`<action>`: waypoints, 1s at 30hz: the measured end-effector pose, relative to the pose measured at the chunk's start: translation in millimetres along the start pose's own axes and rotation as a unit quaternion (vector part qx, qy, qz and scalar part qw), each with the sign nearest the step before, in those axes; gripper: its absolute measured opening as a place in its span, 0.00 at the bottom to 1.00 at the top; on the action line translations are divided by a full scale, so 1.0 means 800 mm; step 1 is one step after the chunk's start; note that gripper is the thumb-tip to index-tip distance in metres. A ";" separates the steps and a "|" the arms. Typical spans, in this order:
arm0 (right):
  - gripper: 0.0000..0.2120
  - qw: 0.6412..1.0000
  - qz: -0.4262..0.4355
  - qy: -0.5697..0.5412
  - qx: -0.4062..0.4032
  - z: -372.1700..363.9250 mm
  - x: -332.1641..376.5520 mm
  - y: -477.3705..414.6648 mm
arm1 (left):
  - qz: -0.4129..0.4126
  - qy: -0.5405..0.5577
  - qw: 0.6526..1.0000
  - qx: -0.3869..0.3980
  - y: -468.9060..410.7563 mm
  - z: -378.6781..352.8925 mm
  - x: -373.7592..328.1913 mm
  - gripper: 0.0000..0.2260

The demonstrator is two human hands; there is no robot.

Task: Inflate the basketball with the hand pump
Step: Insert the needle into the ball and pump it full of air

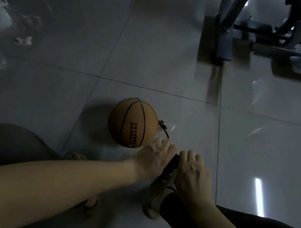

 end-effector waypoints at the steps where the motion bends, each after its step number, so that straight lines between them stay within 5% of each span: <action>1: 0.04 1.000 -0.006 0.006 0.009 -0.013 -0.001 0.000 | -0.004 -0.003 1.000 0.004 0.002 -0.008 0.001 0.05; 8: 0.04 0.997 0.003 0.015 0.071 -0.079 -0.015 -0.008 | 0.022 -0.009 0.999 0.036 0.004 -0.077 0.010 0.09; 17: 0.12 0.979 0.018 0.031 0.200 -0.032 0.009 0.024 | 0.013 -0.044 0.988 0.149 0.024 -0.033 -0.012 0.08; 23: 0.05 0.997 0.043 0.041 0.049 0.102 0.013 0.014 | -0.009 -0.052 0.997 0.048 0.001 0.104 -0.029 0.09; 27: 0.10 0.997 0.050 0.021 -0.048 0.167 0.011 0.006 | -0.029 -0.086 0.995 -0.032 -0.011 0.192 -0.045 0.14; 30: 0.08 0.996 0.042 0.038 -0.075 0.159 0.013 0.022 | -0.064 -0.092 0.994 -0.002 -0.006 0.192 -0.062 0.14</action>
Point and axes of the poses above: each hand's wrist, its own y-axis away from the middle knuckle, its own z-axis out of the back of the hand, x = y × z, the point moved 6 cm from there along -y, towards the middle knuckle, and after that the axes turned 8 degrees about x, right-handed, at the moved point
